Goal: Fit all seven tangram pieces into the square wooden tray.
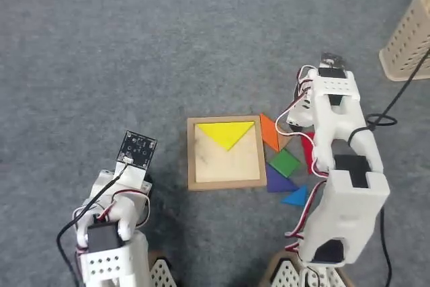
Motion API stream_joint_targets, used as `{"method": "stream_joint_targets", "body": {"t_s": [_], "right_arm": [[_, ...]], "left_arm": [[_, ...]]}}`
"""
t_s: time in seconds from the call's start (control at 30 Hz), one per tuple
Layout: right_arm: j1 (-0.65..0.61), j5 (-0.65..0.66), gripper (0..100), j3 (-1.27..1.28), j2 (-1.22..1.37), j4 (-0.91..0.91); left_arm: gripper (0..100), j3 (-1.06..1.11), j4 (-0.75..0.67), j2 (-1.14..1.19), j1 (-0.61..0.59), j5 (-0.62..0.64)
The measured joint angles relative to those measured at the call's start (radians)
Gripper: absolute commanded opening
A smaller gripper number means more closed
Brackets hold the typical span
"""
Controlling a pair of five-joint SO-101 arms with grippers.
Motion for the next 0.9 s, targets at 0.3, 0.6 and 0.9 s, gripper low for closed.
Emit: {"method": "stream_joint_targets", "body": {"t_s": [0.3,0.6,0.9], "right_arm": [[0.051,0.034,22.4,-0.002,0.0,0.017],[0.091,0.054,22.4,0.032,-0.002,0.021],[0.103,0.084,22.5,0.046,-0.012,0.021]], "left_arm": [[18,0.0,0.0,0.0,0.0,0.0],[18,0.0,0.0,0.0,0.0,0.0],[18,0.0,0.0,0.0,0.0,0.0]]}}
